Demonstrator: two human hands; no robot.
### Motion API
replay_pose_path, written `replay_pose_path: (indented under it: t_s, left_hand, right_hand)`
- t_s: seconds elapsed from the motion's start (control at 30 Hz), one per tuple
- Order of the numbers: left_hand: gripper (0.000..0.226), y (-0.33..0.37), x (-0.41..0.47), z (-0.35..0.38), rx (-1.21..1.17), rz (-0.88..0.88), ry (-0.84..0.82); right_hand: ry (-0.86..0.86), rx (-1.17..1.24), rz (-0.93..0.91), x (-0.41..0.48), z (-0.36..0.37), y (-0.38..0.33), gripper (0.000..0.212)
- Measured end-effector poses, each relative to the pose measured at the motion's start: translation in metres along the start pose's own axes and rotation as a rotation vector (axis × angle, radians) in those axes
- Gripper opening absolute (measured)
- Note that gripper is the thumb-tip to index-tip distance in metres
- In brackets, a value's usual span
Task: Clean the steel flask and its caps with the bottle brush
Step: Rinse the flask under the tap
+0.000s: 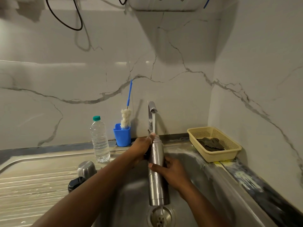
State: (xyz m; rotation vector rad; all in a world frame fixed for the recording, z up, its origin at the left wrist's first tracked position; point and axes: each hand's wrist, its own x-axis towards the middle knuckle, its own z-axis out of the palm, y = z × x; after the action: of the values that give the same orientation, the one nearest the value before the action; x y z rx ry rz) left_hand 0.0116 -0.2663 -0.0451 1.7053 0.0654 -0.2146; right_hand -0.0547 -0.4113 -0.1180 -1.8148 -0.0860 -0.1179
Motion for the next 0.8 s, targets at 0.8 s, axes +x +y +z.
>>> replay_pose_path:
  t_s: [0.8]
  left_hand:
    - [0.052, 0.003, -0.014, -0.035, -0.494, 0.114, 0.24]
  right_hand:
    - [0.087, 0.191, 0.221, 0.015, -0.001, 0.011, 0.029]
